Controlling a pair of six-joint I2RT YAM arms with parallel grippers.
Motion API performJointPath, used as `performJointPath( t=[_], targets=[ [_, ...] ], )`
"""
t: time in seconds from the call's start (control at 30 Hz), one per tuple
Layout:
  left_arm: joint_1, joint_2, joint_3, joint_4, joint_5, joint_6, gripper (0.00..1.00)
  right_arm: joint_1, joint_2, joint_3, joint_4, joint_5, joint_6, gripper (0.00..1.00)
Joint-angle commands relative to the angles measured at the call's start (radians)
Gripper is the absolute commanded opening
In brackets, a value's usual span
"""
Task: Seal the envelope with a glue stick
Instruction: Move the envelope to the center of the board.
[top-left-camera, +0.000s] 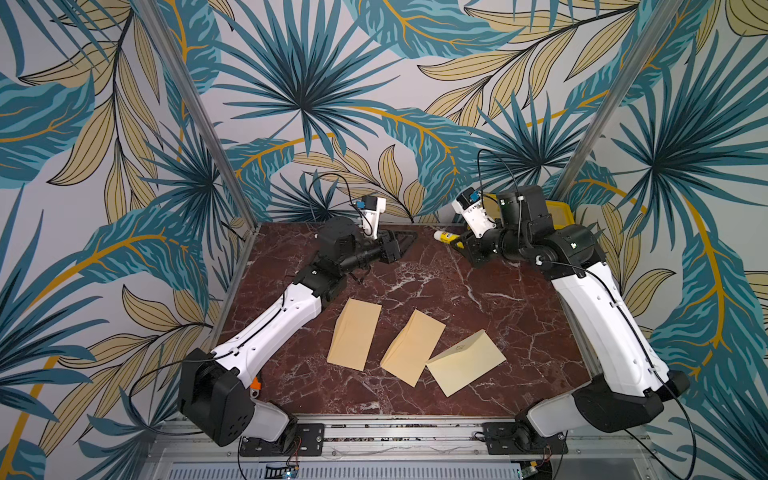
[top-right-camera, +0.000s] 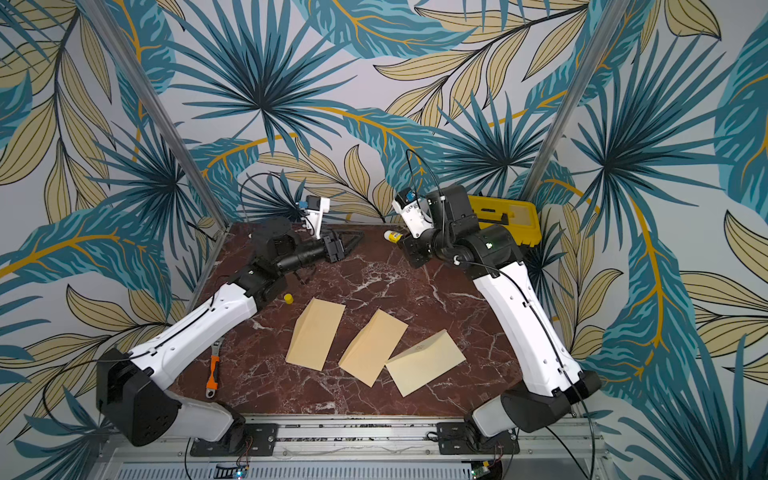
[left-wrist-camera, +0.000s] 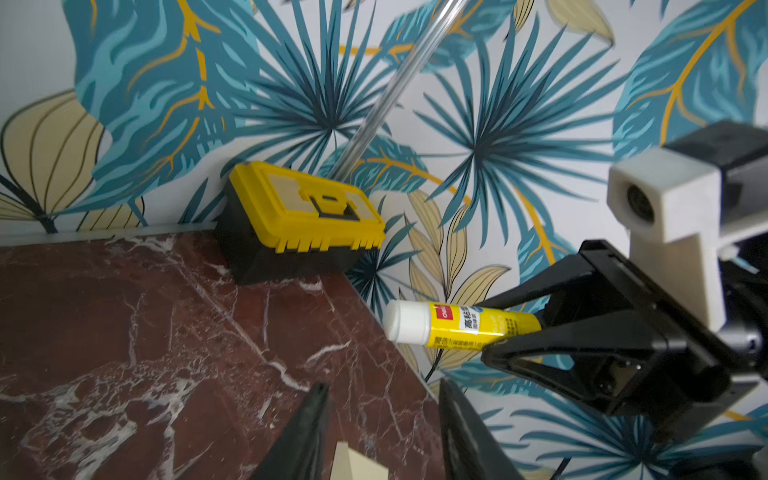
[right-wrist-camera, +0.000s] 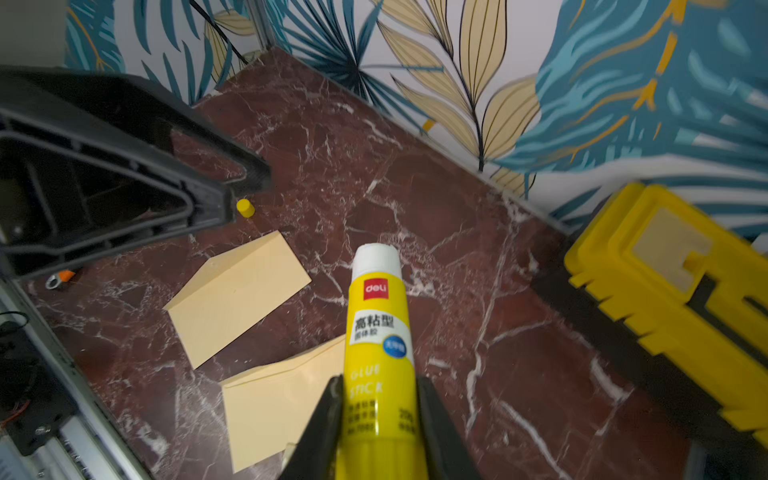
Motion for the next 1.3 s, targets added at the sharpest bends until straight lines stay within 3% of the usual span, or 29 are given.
performJointPath(
  t=[0.0,0.2,0.37,0.57,0.73,0.9,1.27],
  targets=[
    [-0.042,0.043,0.033,-0.202,0.022,0.141,0.46,-0.016,-0.008,-0.087,-0.139,-0.026,0.218,0.00],
    [-0.122,0.109,0.039,-0.301,0.007,0.246,0.45,-0.034,0.023,-0.127,-0.348,0.185,0.436,0.00],
    [-0.226,0.155,0.040,-0.398,-0.063,0.381,0.45,-0.068,-0.021,-0.288,-0.350,0.180,0.508,0.00],
    [-0.363,0.220,0.079,-0.495,-0.140,0.535,0.45,-0.291,-0.191,-0.533,-0.185,0.066,0.559,0.00],
    [-0.454,0.330,0.172,-0.578,-0.189,0.625,0.45,-0.402,-0.239,-0.604,-0.163,0.048,0.613,0.00],
    [-0.495,0.449,0.259,-0.626,-0.215,0.673,0.46,-0.440,-0.237,-0.627,-0.194,0.070,0.646,0.00],
    [-0.512,0.652,0.423,-0.726,-0.262,0.712,0.50,-0.442,-0.238,-0.635,-0.220,0.078,0.578,0.00]
  ],
)
